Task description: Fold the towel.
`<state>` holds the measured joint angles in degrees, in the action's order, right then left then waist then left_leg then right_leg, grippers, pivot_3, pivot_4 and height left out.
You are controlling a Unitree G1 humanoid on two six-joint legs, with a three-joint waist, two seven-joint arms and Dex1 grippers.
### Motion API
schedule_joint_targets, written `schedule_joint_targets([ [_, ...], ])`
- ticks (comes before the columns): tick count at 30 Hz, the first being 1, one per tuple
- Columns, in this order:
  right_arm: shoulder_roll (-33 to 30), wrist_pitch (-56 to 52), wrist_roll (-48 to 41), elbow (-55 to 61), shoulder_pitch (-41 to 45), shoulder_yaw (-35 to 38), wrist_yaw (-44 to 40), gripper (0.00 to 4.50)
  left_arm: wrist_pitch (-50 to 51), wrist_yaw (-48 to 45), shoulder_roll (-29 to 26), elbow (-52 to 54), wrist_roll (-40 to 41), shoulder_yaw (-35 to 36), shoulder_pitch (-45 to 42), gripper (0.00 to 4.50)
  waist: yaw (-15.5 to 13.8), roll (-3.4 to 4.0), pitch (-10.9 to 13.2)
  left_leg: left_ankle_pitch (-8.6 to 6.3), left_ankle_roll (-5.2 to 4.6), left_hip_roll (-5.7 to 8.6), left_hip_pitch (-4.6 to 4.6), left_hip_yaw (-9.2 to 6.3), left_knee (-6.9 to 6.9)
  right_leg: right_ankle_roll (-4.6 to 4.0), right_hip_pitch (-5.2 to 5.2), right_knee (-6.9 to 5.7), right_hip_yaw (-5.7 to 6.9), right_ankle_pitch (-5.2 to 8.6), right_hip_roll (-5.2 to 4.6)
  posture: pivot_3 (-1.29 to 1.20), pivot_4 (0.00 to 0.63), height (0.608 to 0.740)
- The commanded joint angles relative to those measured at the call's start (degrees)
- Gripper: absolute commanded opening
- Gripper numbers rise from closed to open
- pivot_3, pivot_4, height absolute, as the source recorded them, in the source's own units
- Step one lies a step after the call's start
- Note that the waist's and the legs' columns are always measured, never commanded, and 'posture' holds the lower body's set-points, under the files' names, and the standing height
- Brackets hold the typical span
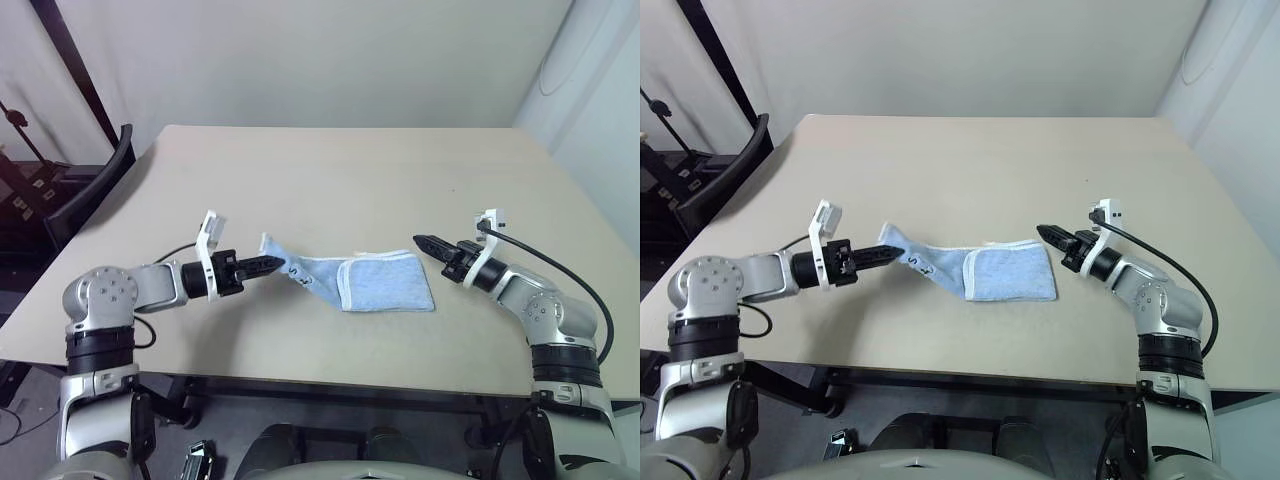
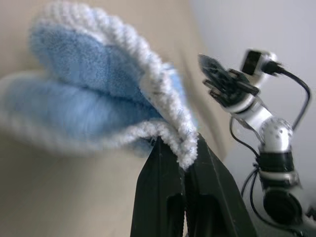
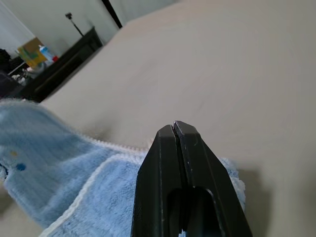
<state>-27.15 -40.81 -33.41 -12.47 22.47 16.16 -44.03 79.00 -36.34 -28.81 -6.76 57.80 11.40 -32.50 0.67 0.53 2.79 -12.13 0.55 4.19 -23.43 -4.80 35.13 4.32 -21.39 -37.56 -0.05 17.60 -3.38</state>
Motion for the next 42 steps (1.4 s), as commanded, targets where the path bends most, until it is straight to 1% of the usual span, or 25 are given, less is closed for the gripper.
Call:
schedule_joint_targets([
  [1,-0.7,1.4,0.2,1.4,0.1,1.4,1.8,0.0,-9.5,-12.4,-1.1,-2.6,-8.2,-12.3,-5.6,0.03,0.0,0.0,0.0,0.01,-0.02,0.0,0.0,0.02,-0.04,0.0,0.0,0.05,-0.03,0.0,0.0,0.0,0.0,0.74],
  [2,-0.5,1.9,0.7,1.1,-0.1,1.6,2.9,0.0,-13.8,-17.2,-0.9,-3.5,-11.6,-17.2,-7.5,0.03,0.0,0.0,0.0,0.03,-0.05,0.0,-0.01,0.04,-0.05,0.0,0.01,0.09,-0.04,0.0,0.0,0.0,0.0,0.74],
  [4,-0.1,2.5,1.2,1.1,-0.5,2.0,4.8,0.0,-19.3,-24.5,0.3,-5.9,-15.7,-23.5,-11.0,0.03,0.0,0.0,0.0,0.04,-0.06,0.0,-0.02,0.05,-0.07,0.0,0.0,0.15,-0.05,0.0,0.0,0.0,0.0,0.74],
  [6,0.5,2.7,1.1,2.3,-1.2,2.8,7.2,0.0,-24.2,-28.3,4.6,-12.1,-20.1,-28.1,-15.6,0.03,-0.4,-0.01,0.0,0.04,-0.08,0.0,-0.08,0.06,-0.11,-0.01,-0.02,0.24,-0.05,0.0,0.0,0.0,0.0,0.74],
  [8,0.9,2.6,0.6,3.6,-2.1,3.5,9.0,0.0,-28.5,-30.0,9.2,-19.6,-24.3,-30.4,-19.5,0.03,-0.7,-0.05,0.0,0.04,-0.12,0.0,-0.14,0.02,-0.09,0.0,0.0,0.34,-0.03,-0.01,0.0,0.0,0.0,0.74],
  [10,1.1,2.8,0.3,4.3,-3.3,4.3,9.9,0.0,-32.3,-31.8,12.7,-26.0,-27.6,-31.6,-21.9,0.03,-0.6,-0.07,0.1,0.02,-0.19,0.0,-0.18,0.03,-0.09,0.02,-0.03,0.36,-0.04,-0.01,-0.01,0.0,0.0,0.74],
  [12,1.3,2.8,0.2,5.3,-4.7,5.1,11.5,0.0,-36.1,-33.0,17.4,-33.2,-31.0,-33.0,-24.2,0.03,-0.5,-0.09,0.1,0.0,-0.24,0.0,-0.2,0.04,-0.11,0.06,-0.05,0.38,-0.04,0.0,0.0,0.0,0.0,0.74],
  [15,1.9,2.9,0.1,6.2,-6.3,6.2,13.7,0.0,-39.6,-34.4,22.7,-40.7,-34.5,-33.1,-26.5,0.03,-0.4,-0.13,0.1,-0.02,-0.29,0.0,-0.21,0.04,-0.11,0.32,-0.07,0.36,-0.03,-0.09,0.0,0.0,0.0,0.74],
  [20,2.9,3.4,-0.1,6.5,-7.0,7.6,16.9,0.0,-44.2,-34.5,28.7,-49.2,-39.0,-31.3,-28.6,0.03,-0.1,-0.22,0.2,-0.01,-0.29,0.0,-0.23,0.02,-0.01,0.37,-0.08,0.22,-0.02,-0.1,0.02,0.0,0.0,0.74],
  [22,3.1,3.6,0.0,6.5,-7.0,7.8,17.9,0.0,-46.3,-33.7,30.5,-51.3,-40.1,-30.1,-29.1,0.03,-0.2,-0.22,0.2,-0.01,-0.3,0.0,-0.19,0.02,0.03,0.38,-0.02,0.21,-0.01,-0.1,0.02,0.0,0.0,0.74],
  [24,3.2,3.7,0.2,6.5,-7.0,7.9,18.5,0.0,-48.9,-30.8,32.4,-53.7,-41.6,-28.8,-29.3,0.03,-0.2,-0.22,0.2,-0.01,-0.3,0.01,-0.18,0.02,0.06,0.44,0.01,0.21,-0.01,-0.13,0.02,0.0,0.0,0.74],
  [26,3.0,3.7,0.4,6.6,-7.2,7.6,18.8,0.0,-50.7,-30.3,33.4,-54.7,-41.9,-27.0,-29.0,0.47,-0.2,-0.23,0.2,-0.01,-0.31,0.01,-0.18,0.02,0.06,0.52,0.0,0.2,-0.01,-0.18,0.03,0.0,0.0,0.74],
  [27,2.9,3.7,0.6,6.5,-7.3,7.4,18.9,0.0,-50.6,-31.8,33.5,-54.5,-41.7,-26.4,-28.9,0.67,-0.1,-0.23,0.2,-0.01,-0.31,0.01,-0.18,0.02,0.06,0.53,-0.01,0.18,-0.01,-0.18,0.04,0.0,0.0,0.74],
  [28,2.8,3.8,0.7,6.4,-7.3,7.2,18.8,0.0,-50.6,-32.8,33.5,-54.2,-41.8,-26.0,-28.9,0.99,-0.1,-0.23,0.2,-0.01,-0.3,0.0,-0.18,0.02,0.05,0.53,-0.02,0.16,-0.01,-0.18,0.06,0.0,0.0,0.74],
  [29,2.8,3.8,0.8,6.3,-7.3,7.1,18.8,0.0,-50.5,-33.1,33.6,-54.1,-42.1,-25.7,-28.8,1.37,-0.1,-0.22,0.2,-0.01,-0.3,0.0,-0.18,0.02,0.05,0.53,-0.03,0.15,-0.02,-0.18,0.07,0.0,0.0,0.74],
  [30,2.8,3.8,0.9,6.2,-7.1,7.0,18.9,0.0,-50.5,-33.3,33.5,-53.9,-42.4,-25.5,-28.7,1.66,-0.1,-0.22,0.2,-0.01,-0.3,0.0,-0.17,0.02,0.05,0.53,-0.02,0.13,-0.01,-0.18,0.07,0.0,0.0,0.74],
  [32,2.9,3.8,0.9,6.0,-6.5,6.7,18.8,0.0,-50.9,-32.9,32.9,-53.0,-42.6,-24.2,-28.2,2.44,-0.1,-0.22,0.2,-0.01,-0.31,0.0,-0.16,0.02,0.07,0.53,-0.02,0.1,-0.01,-0.18,0.08,0.0,0.0,0.74],
  [34,2.7,4.2,0.8,6.0,-5.8,6.6,18.3,0.0,-50.3,-35.9,31.4,-48.5,-41.7,-23.5,-26.5,3.19,0.0,-0.22,0.2,-0.01,-0.31,0.0,-0.14,0.02,0.11,0.54,0.0,0.06,-0.02,-0.18,0.08,0.0,0.0,0.74],
  [35,2.7,4.3,0.5,6.0,-5.3,6.7,18.0,0.0,-49.8,-38.1,30.2,-44.0,-40.8,-23.6,-24.9,3.52,0.1,-0.21,0.2,0.0,-0.3,0.0,-0.13,0.03,0.11,0.54,0.0,0.03,-0.02,-0.18,0.08,0.0,0.0,0.74],
  [38,2.5,4.6,-0.2,6.0,-4.1,7.0,17.3,0.0,-48.0,-41.9,26.8,-28.5,-37.8,-23.5,-18.7,3.52,0.2,-0.17,0.2,0.01,-0.27,-0.02,-0.09,0.03,0.06,0.52,-0.02,-0.02,-0.07,-0.18,0.11,0.0,0.0,0.74],
  [42,2.4,4.3,-0.9,6.4,-2.5,6.8,16.6,0.0,-44.1,-40.8,23.2,-12.8,-34.4,-22.3,-12.3,3.52,0.0,-0.16,0.1,0.03,-0.24,-0.04,-0.07,0.02,0.09,0.5,0.0,-0.03,-0.1,-0.18,0.12,0.0,0.0,0.74],
])
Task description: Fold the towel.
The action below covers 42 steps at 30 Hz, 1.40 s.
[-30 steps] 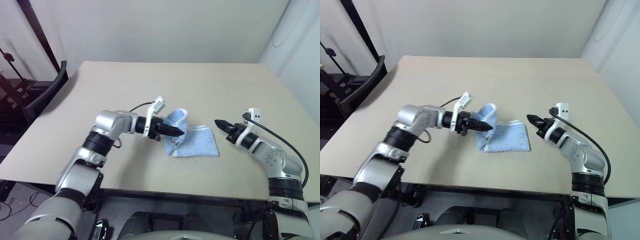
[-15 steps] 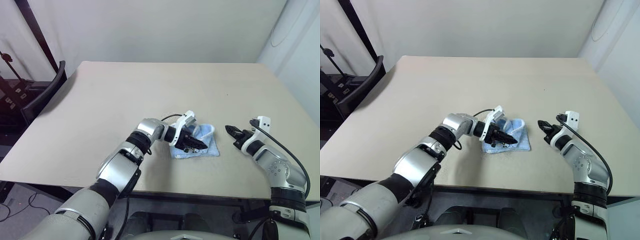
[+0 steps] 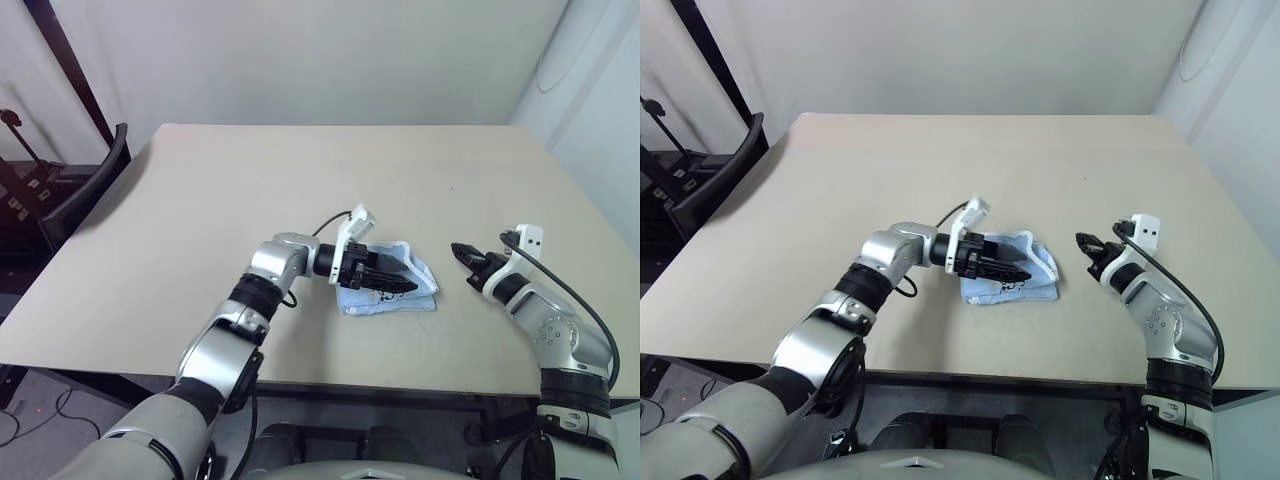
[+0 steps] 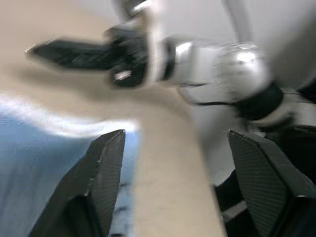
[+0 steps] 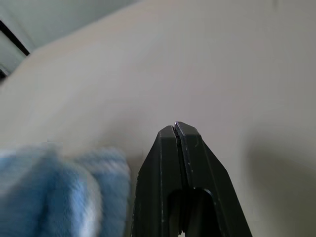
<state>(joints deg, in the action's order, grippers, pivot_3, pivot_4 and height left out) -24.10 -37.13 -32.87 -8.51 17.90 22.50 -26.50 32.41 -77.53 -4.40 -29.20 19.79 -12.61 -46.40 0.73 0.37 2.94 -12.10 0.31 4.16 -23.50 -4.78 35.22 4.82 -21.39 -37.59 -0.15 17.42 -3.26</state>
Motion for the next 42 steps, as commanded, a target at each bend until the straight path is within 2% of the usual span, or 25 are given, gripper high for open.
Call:
schedule_joint_targets([
  [1,-0.5,0.6,-1.8,2.6,2.6,0.2,-1.3,0.0,3.3,1.6,-2.2,12.2,4.4,2.6,2.6,3.52,-0.1,0.0,0.0,0.0,0.0,0.0,0.0,0.0,0.03,0.0,0.02,0.0,0.0,0.0,0.0,0.0,0.0,0.74],
  [4,-0.5,0.2,-2.6,5.1,3.5,-1.2,-3.1,0.0,2.1,6.3,-4.6,15.9,3.8,4.5,4.8,3.52,-0.2,0.01,0.0,0.0,-0.01,0.01,0.01,-0.01,0.11,-0.01,0.06,0.0,0.0,-0.01,0.0,0.0,0.0,0.74],
  [9,-2.4,-2.0,-3.7,13.2,4.5,-7.6,-8.7,0.0,-10.0,12.4,-10.5,15.7,-3.7,3.5,9.0,3.52,0.1,0.04,0.0,0.0,0.0,0.0,0.13,0.03,0.08,-0.01,0.06,-0.1,-0.08,0.0,0.04,0.0,0.0,0.74],
  [12,-3.8,-2.1,-3.1,15.1,4.9,-10.4,-11.6,0.0,-10.3,15.6,-10.9,15.2,-2.3,6.2,9.8,3.52,-0.4,0.01,0.0,0.01,0.01,0.0,0.12,0.02,0.12,-0.02,0.02,-0.2,-0.09,0.0,0.05,0.0,0.0,0.74],
  [15,-4.5,-2.3,-3.1,15.2,5.5,-11.8,-13.6,0.0,-11.1,16.3,-11.5,15.3,-1.2,7.6,10.9,2.88,-1.2,0.0,0.0,0.0,0.0,0.01,0.12,0.01,0.29,-0.01,0.09,-0.19,-0.07,0.0,0.04,0.0,0.0,0.74],
  [18,-4.9,-1.8,-2.1,14.4,5.7,-13.5,-14.9,0.0,-12.8,16.2,-11.4,16.2,-1.4,7.4,12.4,1.86,-1.5,0.0,0.0,-0.01,-0.02,0.01,0.1,0.02,0.37,-0.03,0.1,-0.19,-0.08,0.01,0.03,0.0,0.0,0.74],
  [22,-5.2,-2.6,-2.5,13.3,5.6,-14.8,-17.2,0.0,-13.6,16.6,-9.7,16.4,-1.4,6.5,13.3,0.25,-1.5,-0.01,0.0,-0.01,-0.02,0.01,0.08,0.02,0.38,-0.04,0.09,-0.2,-0.08,0.0,0.03,0.0,0.0,0.74],
  [23,-5.4,-2.7,-2.3,12.9,5.4,-15.2,-17.8,0.0,-13.9,17.1,-9.1,15.9,-1.9,6.2,13.2,0.02,-1.5,-0.01,0.0,-0.01,-0.02,0.01,0.07,0.02,0.4,-0.04,0.09,-0.2,-0.07,0.0,0.03,0.0,0.0,0.74],
  [28,-5.6,-1.0,2.1,5.6,5.9,-18.2,-18.5,0.0,-19.3,19.1,-5.5,11.0,-6.8,1.3,13.0,0.02,-1.5,-0.02,0.0,-0.01,-0.02,0.01,0.08,0.03,0.45,-0.05,0.13,-0.21,-0.07,-0.01,0.03,0.0,0.0,0.74],
  [32,-4.2,2.5,7.7,-4.9,5.7,-21.9,-18.7,0.0,-25.2,23.1,0.9,-2.4,-11.3,-1.6,9.7,0.02,-1.6,-0.03,0.0,-0.01,-0.02,0.02,0.08,0.04,0.59,-0.06,0.17,-0.26,-0.06,-0.01,0.04,0.0,0.0,0.74],
  [36,-2.1,6.9,11.5,-12.4,4.9,-23.2,-17.9,0.0,-29.3,23.5,4.0,-10.7,-14.3,-3.8,9.1,0.02,-1.2,-0.01,0.0,-0.02,-0.05,0.02,0.08,0.09,0.65,-0.02,0.13,-0.39,-0.07,-0.03,0.05,0.0,0.0,0.74],
  [41,-1.3,6.1,9.5,-10.0,3.4,-21.1,-18.2,0.0,-30.3,22.1,4.2,-11.5,-15.1,-4.1,9.5,0.02,-1.4,-0.03,-0.1,-0.02,-0.04,-0.02,0.23,-0.01,0.77,-0.05,0.3,-0.51,-0.06,-0.01,0.13,0.0,0.0,0.74],
  [42,-1.4,4.5,7.9,-9.1,3.7,-19.5,-18.1,0.17,-29.2,21.5,3.5,-10.1,-14.1,-3.2,9.4,0.0,-1.4,-0.03,-0.1,-0.02,-0.04,-0.02,0.22,-0.01,0.82,-0.06,0.32,-0.51,-0.06,-0.01,0.13,0.0,0.0,0.74],
])
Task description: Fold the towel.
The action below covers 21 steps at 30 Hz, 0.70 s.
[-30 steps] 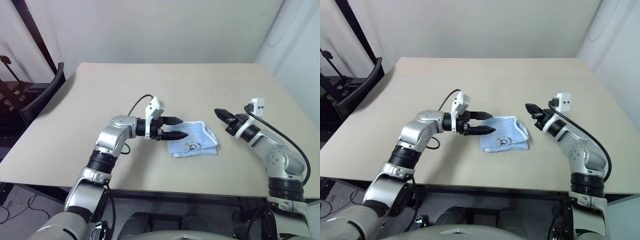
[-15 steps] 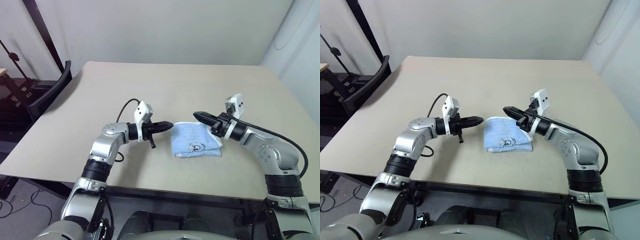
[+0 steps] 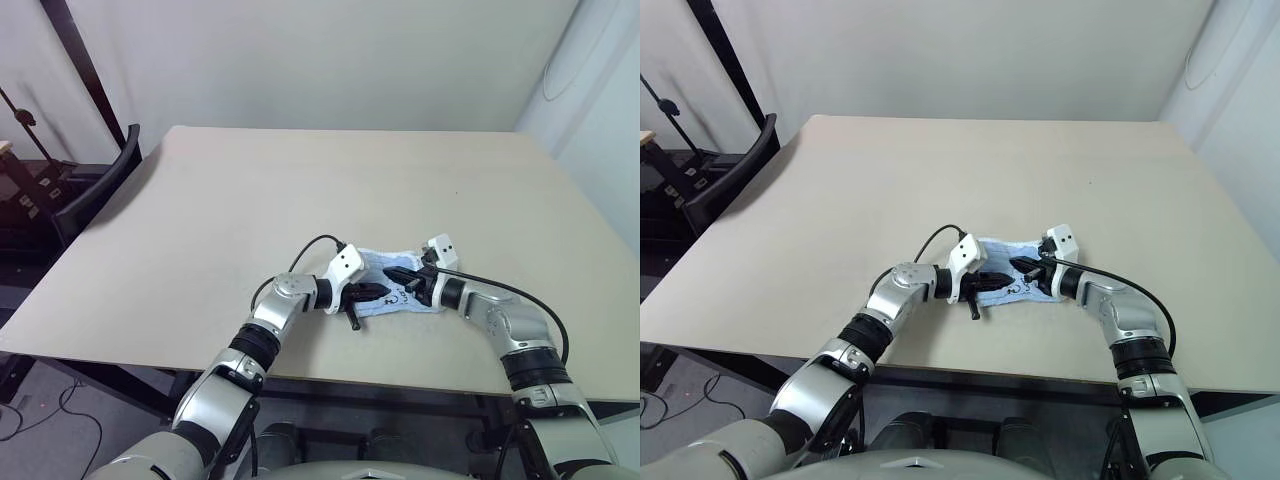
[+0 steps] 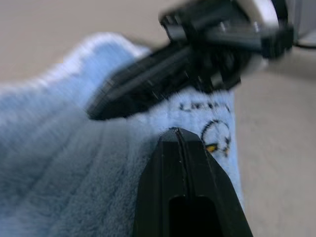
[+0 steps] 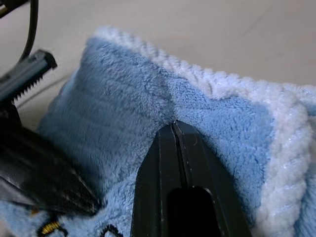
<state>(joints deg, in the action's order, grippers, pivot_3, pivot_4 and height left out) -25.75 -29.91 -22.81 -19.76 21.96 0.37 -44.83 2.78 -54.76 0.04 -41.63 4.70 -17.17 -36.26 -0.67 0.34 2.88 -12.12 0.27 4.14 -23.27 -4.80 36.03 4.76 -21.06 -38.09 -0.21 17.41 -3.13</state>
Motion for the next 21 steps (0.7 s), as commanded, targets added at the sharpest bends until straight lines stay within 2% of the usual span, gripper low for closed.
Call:
schedule_joint_targets([
  [1,0.0,-4.8,-4.2,3.0,0.0,4.2,-0.1,0.36,1.8,-2.0,-1.6,3.9,2.0,2.2,-0.8,0.0,0.0,-0.01,0.0,0.0,0.0,0.0,-0.02,0.01,0.05,-0.03,0.0,0.0,0.0,0.02,-0.01,0.0,0.0,0.74],
  [3,-1.0,-9.0,-8.6,6.2,0.3,7.3,-1.4,0.86,6.0,-4.4,-3.7,9.1,4.9,3.8,-0.5,0.0,0.1,-0.01,0.0,0.0,-0.01,0.01,-0.09,0.01,0.09,-0.07,-0.04,0.01,0.0,0.03,-0.02,0.0,0.0,0.74],
  [8,-4.5,-16.0,-13.1,6.8,2.8,11.1,-3.4,2.74,13.9,-8.7,-10.7,24.5,9.8,5.5,2.9,0.0,0.2,0.01,0.0,0.01,-0.01,0.0,-0.14,0.02,-0.05,0.0,-0.21,0.01,-0.04,-0.01,-0.02,0.0,0.0,0.74],
  [13,-9.2,-21.6,-14.1,1.6,6.4,11.7,-7.3,4.49,18.9,-9.0,-17.7,36.4,13.1,8.1,6.7,0.0,0.1,0.01,0.0,0.0,-0.01,0.0,-0.14,0.02,-0.1,-0.08,-0.23,0.02,-0.04,0.04,-0.04,0.0,0.0,0.74],
  [17,-11.9,-24.4,-9.6,-10.9,11.8,8.6,-7.8,4.49,23.0,-6.7,-22.3,42.9,15.9,11.6,9.5,0.0,0.2,0.01,0.0,0.0,-0.01,0.0,-0.13,0.05,-0.08,-0.24,-0.21,0.03,-0.07,0.11,-0.05,0.0,0.0,0.74],
  [21,-13.4,-25.7,-6.1,-17.0,14.5,4.7,-11.2,4.49,25.8,-4.4,-24.3,45.4,17.9,13.7,11.5,0.0,0.1,0.02,0.0,0.0,-0.01,0.01,-0.13,0.07,-0.07,-0.25,-0.19,0.07,-0.07,0.12,-0.07,0.0,0.0,0.74],
])
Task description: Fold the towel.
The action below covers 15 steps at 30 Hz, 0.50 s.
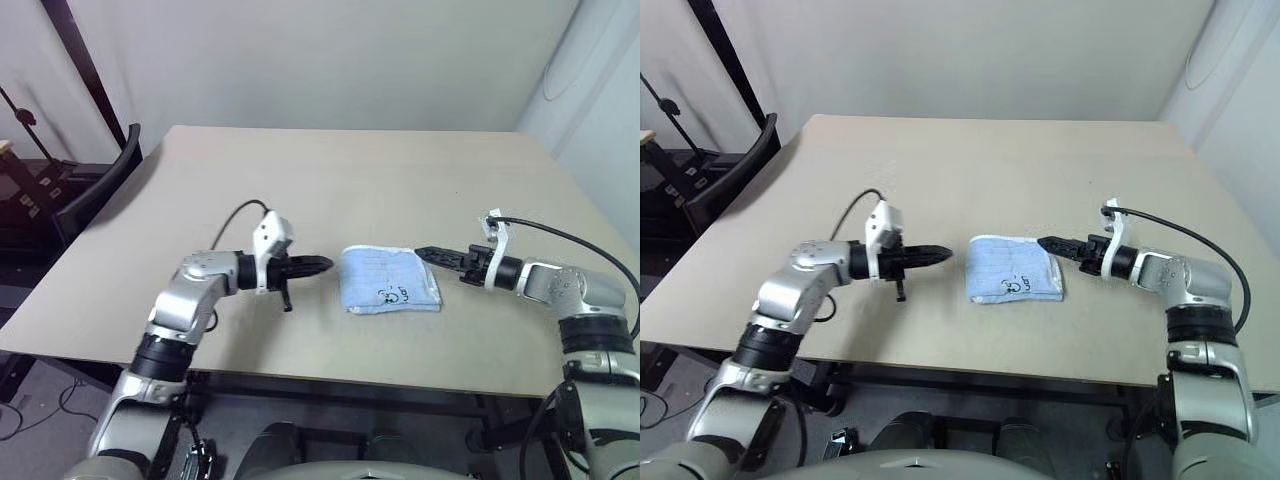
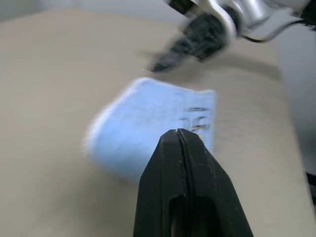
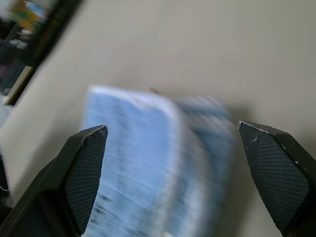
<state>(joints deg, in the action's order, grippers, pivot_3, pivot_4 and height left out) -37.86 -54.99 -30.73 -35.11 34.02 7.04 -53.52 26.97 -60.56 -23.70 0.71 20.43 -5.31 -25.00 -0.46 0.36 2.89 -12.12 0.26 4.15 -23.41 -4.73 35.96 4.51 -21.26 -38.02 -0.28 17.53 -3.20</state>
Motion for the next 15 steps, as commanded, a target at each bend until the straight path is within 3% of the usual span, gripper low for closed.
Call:
schedule_joint_targets([
  [1,-1.5,-0.7,2.5,-2.5,2.7,-2.9,-3.4,4.49,2.2,1.9,-0.8,3.4,2.6,2.3,0.7,0.0,-0.1,0.01,0.0,0.0,0.0,0.0,-0.01,0.0,0.0,0.0,-0.01,0.01,0.0,0.0,0.0,0.0,0.0,0.74],
  [8,0.3,-4.5,3.5,-3.6,3.7,-6.6,-9.5,4.49,3.6,4.1,-1.5,4.6,4.1,2.3,1.6,0.0,0.1,-0.01,0.0,0.0,0.0,-0.01,-0.01,0.02,-0.02,0.01,-0.03,0.01,-0.01,-0.01,0.0,0.0,0.0,0.74],
  [15,3.1,-8.2,3.5,-2.6,3.4,-8.6,-9.9,4.49,3.0,4.5,-1.5,4.0,3.7,1.7,1.9,0.0,1.3,-0.03,0.0,-0.01,0.01,-0.01,0.0,0.0,-0.05,0.02,-0.04,0.01,-0.01,-0.01,0.0,0.0,0.0,0.74],
])
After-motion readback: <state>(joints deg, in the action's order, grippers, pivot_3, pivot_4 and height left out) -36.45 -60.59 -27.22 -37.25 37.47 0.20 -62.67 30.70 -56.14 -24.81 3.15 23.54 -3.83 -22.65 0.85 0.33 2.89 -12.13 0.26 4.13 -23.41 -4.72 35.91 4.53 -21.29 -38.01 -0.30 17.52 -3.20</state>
